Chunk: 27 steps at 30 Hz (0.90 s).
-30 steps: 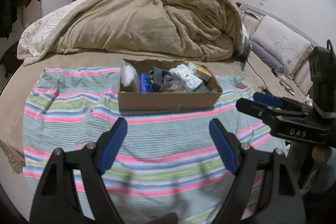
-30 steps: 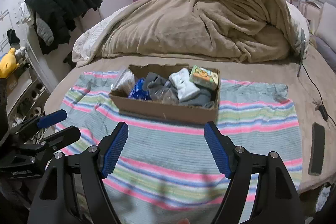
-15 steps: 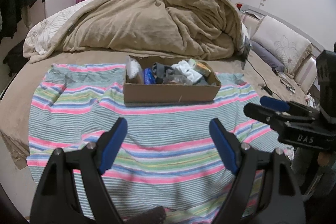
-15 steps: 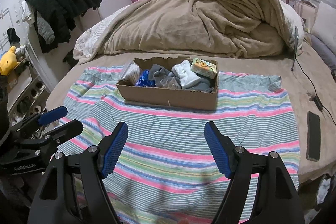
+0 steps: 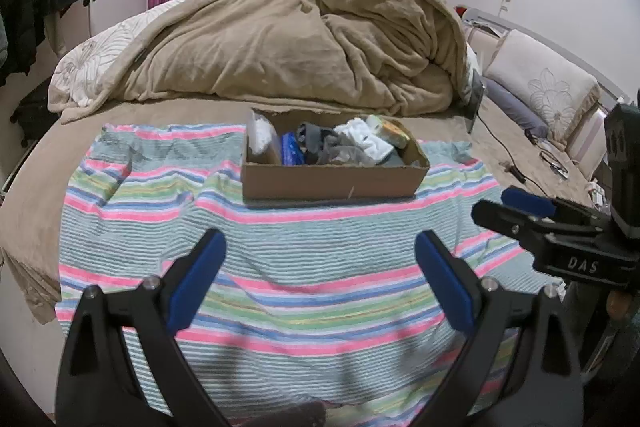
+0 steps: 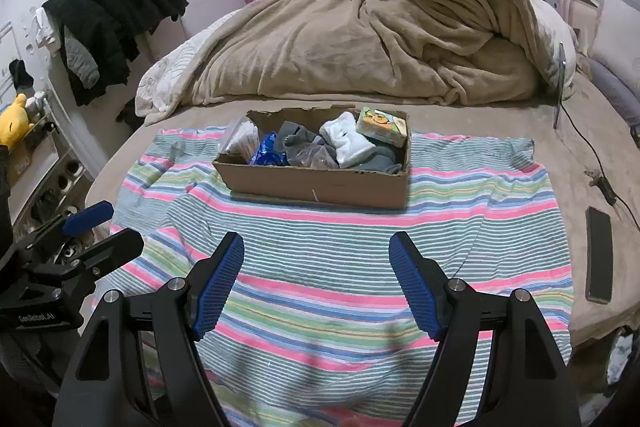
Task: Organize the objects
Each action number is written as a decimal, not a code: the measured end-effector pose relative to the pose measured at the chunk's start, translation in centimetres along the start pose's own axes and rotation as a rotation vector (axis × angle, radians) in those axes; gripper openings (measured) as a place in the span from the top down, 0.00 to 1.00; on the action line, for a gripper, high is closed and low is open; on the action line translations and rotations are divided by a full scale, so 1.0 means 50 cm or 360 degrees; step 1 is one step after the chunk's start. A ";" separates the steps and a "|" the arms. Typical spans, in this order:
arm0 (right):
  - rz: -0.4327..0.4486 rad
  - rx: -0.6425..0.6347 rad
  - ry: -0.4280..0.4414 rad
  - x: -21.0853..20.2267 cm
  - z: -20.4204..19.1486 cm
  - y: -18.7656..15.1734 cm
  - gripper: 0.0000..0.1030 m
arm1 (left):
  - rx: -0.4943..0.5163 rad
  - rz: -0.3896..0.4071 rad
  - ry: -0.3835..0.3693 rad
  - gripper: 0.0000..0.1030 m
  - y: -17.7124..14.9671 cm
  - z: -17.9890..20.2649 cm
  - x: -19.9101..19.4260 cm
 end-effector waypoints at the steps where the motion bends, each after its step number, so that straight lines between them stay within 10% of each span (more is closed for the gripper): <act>1: 0.0000 0.0002 -0.0002 0.001 0.002 0.001 0.24 | 0.0000 -0.0003 0.0001 0.06 0.001 0.000 0.002; 27: 0.0004 0.0020 -0.0014 0.012 0.013 0.015 0.24 | -0.0007 -0.0017 0.0016 0.06 0.005 -0.015 0.016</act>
Point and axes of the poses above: each gripper's, at about its wrist camera, not at the fingertips, and x roughly the way its jaws point, z to its right, y to its top, the point moved 6 cm from there along x, roughly the way its jaws point, and after that the axes turned 14 degrees about x, right-handed, at the moved point
